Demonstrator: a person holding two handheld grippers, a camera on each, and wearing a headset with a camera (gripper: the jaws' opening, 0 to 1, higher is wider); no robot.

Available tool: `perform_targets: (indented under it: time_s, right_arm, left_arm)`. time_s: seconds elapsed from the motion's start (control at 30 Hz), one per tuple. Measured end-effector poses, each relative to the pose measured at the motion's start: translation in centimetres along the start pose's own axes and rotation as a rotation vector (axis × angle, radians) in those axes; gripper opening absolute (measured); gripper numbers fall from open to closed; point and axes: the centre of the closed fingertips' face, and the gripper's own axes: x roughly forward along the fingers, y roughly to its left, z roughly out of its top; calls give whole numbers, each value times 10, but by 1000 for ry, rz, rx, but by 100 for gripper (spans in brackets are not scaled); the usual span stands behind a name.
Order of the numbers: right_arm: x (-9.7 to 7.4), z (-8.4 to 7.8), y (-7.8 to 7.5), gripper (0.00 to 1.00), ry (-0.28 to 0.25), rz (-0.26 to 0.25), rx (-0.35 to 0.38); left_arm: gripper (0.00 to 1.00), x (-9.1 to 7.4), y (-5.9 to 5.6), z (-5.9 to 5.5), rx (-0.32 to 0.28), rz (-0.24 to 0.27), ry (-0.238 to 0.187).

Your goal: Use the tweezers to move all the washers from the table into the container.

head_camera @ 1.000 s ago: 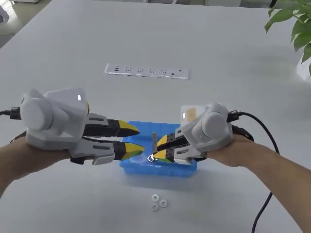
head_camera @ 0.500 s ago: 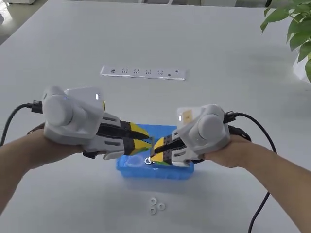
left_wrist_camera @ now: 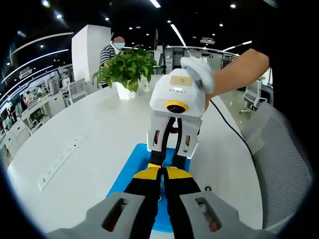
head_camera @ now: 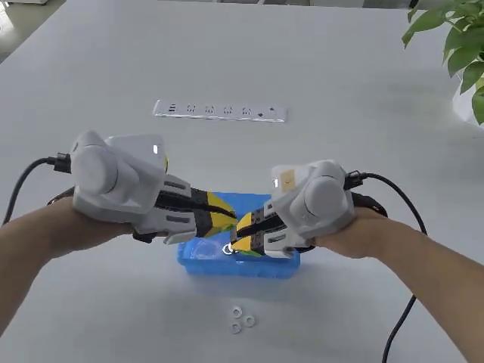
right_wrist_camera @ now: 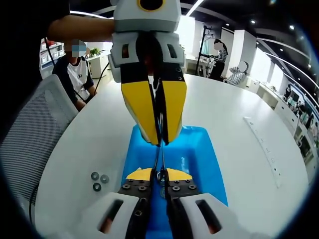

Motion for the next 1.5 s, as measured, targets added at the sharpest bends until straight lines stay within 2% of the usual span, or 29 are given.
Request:
perform_targets:
  time_s: [0.53, 0.97, 1.5]
  right_arm:
    - [-3, 2, 0, 11, 13, -12, 0]
    - [-16, 5, 1, 13, 5, -47, 21]
    - [-38, 11, 8, 19, -5, -105, 54]
  left_arm:
    - [6, -1, -2, 2, 20, 5, 8]
    - [5, -7, -7, 18, 30, 6, -15]
    - [5, -16, -21, 32, 57, -5, -10]
